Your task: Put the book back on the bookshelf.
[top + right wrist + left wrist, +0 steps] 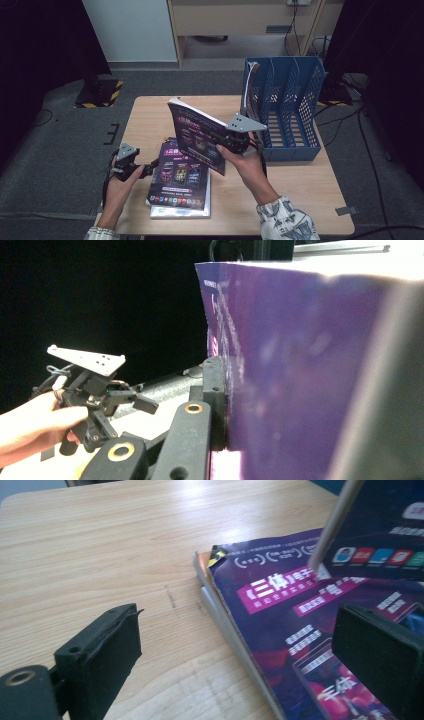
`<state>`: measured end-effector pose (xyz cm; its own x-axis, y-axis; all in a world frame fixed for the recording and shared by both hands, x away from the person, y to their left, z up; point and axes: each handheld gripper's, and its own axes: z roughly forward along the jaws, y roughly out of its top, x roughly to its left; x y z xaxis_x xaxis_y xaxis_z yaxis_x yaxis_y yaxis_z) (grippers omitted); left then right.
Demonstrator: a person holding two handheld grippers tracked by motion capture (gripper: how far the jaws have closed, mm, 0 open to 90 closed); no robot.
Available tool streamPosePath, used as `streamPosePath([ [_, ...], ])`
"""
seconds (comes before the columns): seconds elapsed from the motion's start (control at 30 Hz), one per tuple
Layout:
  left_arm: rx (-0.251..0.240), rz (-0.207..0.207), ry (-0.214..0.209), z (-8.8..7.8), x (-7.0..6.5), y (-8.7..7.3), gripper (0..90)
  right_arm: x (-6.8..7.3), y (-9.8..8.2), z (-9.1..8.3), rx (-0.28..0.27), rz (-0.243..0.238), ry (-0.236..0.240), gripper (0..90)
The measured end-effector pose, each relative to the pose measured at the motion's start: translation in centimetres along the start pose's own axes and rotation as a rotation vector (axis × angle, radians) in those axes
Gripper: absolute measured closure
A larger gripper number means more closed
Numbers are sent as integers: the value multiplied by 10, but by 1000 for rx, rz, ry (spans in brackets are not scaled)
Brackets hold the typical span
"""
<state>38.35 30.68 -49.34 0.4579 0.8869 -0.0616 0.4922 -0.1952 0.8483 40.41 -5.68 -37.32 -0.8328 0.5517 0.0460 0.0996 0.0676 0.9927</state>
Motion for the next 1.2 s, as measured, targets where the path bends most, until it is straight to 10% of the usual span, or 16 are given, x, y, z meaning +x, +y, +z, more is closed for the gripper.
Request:
streamPosePath([
  [1.2,80,13,133,0,19,-14,61,-7,0,-31,15,19,-41,826],
])
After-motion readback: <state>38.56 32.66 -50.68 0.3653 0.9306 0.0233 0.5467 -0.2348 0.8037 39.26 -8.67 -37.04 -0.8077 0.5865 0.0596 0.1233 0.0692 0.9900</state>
